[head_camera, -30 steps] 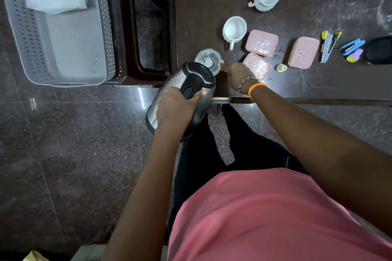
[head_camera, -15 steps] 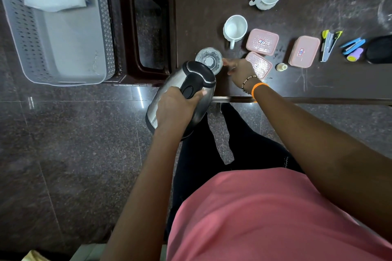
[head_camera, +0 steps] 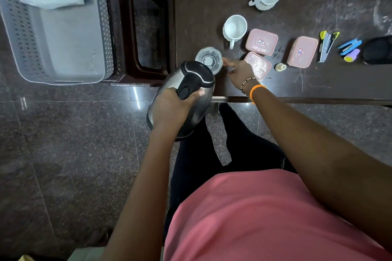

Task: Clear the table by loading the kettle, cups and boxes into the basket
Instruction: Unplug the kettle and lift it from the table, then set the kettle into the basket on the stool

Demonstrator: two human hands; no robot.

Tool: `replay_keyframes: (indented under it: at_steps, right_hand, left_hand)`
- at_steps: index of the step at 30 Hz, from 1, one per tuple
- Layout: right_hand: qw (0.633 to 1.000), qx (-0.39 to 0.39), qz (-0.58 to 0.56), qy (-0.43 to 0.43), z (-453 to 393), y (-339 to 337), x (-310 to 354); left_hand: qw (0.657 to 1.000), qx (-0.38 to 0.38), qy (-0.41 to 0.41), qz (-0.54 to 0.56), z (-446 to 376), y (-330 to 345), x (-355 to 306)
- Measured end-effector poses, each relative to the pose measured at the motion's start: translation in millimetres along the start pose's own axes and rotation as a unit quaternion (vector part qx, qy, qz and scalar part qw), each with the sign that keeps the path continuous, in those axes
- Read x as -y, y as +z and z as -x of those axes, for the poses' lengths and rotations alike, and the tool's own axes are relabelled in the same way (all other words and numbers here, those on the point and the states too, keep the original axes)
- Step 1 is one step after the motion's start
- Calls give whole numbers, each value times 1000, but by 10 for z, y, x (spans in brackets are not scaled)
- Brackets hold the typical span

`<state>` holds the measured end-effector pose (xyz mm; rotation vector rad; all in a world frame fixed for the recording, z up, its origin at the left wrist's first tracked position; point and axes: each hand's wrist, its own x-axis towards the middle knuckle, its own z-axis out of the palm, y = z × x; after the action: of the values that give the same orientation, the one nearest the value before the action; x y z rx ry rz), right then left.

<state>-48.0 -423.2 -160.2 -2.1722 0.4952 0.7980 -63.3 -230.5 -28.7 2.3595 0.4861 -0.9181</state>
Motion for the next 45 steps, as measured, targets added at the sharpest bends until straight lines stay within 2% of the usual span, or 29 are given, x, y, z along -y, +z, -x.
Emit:
replay_keyframes:
  at_steps: [4, 11, 15, 20, 24, 29, 32, 35, 39, 42, 45]
  right_hand:
    - [1000, 1, 4, 20, 22, 14, -8]
    - [1000, -12, 16, -14, 112, 33, 41]
    - [992, -101, 23, -72, 235, 71, 235]
    - [982, -123, -10, -143, 242, 143, 728]
    - [978, -63, -83, -182, 311, 219, 1247]
    - [943, -3, -149, -297, 437, 335, 2010]
    - [936, 2, -149, -318, 385, 479, 2393]
    - [955, -34, -104, -276, 187, 749, 2658]
    - [981, -97, -18, -166, -179, 1089, 2882]
    - [994, -81, 0, -78, -406, 1296, 3039]
    - [998, -54, 3, -29, -572, 1441, 3167]
  left_hand:
    - [999, -5, 29, 31, 17, 0, 182]
    - [995, 24, 85, 43, 105, -2, 424]
    - [992, 11, 96, 80, 206, -124, 563]
    - [980, -37, 91, 171, 431, -363, 769]
    - [948, -89, 61, 300, 611, -723, 925]
    - [901, -185, 104, 377, 713, -1315, 1130]
    - [876, -245, 127, 396, 635, -1680, 1223]
    - [844, -278, 165, 427, 402, -2002, 1318]
    - [835, -302, 165, 429, -76, -2330, 1411]
    - [828, -307, 158, 442, -442, -2454, 1473]
    - [820, -300, 137, 467, -782, -2450, 1586]
